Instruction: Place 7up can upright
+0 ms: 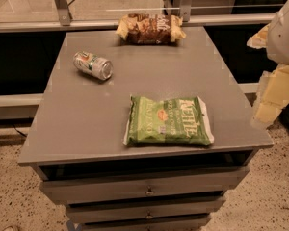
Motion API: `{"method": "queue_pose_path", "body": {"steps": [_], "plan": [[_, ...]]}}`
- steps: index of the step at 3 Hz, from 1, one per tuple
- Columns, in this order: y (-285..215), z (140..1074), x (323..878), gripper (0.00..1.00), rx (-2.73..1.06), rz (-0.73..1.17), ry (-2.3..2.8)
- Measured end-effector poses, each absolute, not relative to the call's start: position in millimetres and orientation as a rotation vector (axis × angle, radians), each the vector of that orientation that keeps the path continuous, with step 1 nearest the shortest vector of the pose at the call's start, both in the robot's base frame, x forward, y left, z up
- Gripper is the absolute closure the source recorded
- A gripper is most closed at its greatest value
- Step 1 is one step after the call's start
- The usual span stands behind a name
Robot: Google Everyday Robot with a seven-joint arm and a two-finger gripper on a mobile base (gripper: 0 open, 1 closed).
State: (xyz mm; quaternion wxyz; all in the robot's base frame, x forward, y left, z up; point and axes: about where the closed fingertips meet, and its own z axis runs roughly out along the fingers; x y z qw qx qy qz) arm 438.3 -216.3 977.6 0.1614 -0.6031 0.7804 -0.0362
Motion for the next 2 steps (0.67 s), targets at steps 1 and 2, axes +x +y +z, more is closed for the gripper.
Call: {"method": "queue_pose_path", "body": {"steps": [1,2], "plan": [[-216,978,438,0.0,-1.722,-0.104,2.228],[-206,976,450,0.0,-1.718,-0.088,2.199]]}}
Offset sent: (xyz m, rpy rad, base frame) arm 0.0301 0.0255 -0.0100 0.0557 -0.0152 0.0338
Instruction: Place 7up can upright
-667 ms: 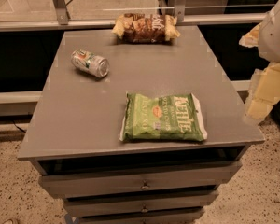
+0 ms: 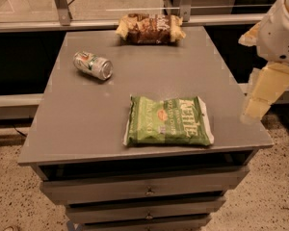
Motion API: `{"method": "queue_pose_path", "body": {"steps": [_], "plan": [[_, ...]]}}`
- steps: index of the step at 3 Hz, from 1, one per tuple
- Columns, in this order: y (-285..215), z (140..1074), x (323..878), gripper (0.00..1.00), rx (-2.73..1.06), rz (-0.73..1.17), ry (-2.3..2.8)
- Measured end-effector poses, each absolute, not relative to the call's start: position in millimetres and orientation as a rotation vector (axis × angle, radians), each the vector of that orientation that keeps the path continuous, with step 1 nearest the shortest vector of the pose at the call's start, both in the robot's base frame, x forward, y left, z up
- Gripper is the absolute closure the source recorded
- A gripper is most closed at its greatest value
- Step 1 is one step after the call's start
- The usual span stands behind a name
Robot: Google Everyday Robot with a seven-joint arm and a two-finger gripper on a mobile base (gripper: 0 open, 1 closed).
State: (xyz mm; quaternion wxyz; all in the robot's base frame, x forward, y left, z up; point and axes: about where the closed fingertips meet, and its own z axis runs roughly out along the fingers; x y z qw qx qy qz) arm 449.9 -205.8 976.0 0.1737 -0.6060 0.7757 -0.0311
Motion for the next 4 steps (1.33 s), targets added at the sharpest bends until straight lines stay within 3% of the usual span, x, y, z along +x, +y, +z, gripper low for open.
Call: {"method": "queue_pose_path", "body": {"steps": [1,3,4], "plan": [[-175,961,481,0.0,-1.721,-0.052,2.169],[-56,930,564,0.0,-1.708,0.054,2.119],[-56,930,564,0.0,-1.708,0.054,2.119]]}}
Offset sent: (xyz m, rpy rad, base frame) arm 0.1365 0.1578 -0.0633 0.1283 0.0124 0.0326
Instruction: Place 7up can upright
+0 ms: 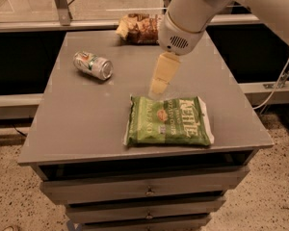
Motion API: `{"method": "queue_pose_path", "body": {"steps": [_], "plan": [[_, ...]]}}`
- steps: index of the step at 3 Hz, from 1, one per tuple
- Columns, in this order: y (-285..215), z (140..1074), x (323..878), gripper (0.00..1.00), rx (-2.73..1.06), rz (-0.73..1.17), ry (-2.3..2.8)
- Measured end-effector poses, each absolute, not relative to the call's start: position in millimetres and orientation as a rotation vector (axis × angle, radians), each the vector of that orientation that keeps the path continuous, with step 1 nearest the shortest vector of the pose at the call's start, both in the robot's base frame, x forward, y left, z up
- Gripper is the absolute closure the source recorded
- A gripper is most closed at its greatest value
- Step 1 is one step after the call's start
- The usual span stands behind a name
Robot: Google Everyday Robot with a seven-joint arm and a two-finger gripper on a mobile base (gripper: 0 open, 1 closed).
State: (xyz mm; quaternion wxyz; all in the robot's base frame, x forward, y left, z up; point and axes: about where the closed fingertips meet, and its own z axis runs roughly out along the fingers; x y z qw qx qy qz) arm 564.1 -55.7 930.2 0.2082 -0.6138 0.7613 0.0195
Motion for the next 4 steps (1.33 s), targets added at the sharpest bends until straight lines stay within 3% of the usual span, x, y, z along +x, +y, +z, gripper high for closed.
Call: {"method": "queue_pose_path", "body": {"steps": [2,4], "plan": [[1,915,605,0.0,-1.654,0.179,2.033],[88,893,680,0.0,-1.452,0.268,2.083]]}}
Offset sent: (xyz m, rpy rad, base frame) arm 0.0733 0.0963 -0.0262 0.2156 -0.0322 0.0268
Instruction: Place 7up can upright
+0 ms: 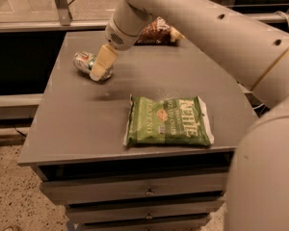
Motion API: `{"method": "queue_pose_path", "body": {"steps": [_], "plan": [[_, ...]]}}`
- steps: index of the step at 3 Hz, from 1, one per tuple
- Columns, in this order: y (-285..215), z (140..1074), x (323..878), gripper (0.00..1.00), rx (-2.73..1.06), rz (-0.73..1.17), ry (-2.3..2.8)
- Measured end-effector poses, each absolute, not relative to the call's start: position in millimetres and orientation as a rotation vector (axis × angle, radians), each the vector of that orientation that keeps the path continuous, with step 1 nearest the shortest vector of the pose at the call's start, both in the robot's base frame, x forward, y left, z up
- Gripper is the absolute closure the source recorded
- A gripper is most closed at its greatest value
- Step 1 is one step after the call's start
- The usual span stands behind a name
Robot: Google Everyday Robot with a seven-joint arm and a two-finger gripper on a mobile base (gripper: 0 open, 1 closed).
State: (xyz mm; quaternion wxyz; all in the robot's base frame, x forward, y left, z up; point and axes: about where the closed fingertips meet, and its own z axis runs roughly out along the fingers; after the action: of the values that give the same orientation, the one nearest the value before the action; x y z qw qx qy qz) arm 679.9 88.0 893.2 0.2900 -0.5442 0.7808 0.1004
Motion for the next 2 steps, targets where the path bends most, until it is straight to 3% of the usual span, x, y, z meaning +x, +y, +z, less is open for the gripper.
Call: {"method": "queue_pose_path", "body": {"steps": [2], "plan": [[138,879,709,0.0,-1.394,0.327,2.162]]}}
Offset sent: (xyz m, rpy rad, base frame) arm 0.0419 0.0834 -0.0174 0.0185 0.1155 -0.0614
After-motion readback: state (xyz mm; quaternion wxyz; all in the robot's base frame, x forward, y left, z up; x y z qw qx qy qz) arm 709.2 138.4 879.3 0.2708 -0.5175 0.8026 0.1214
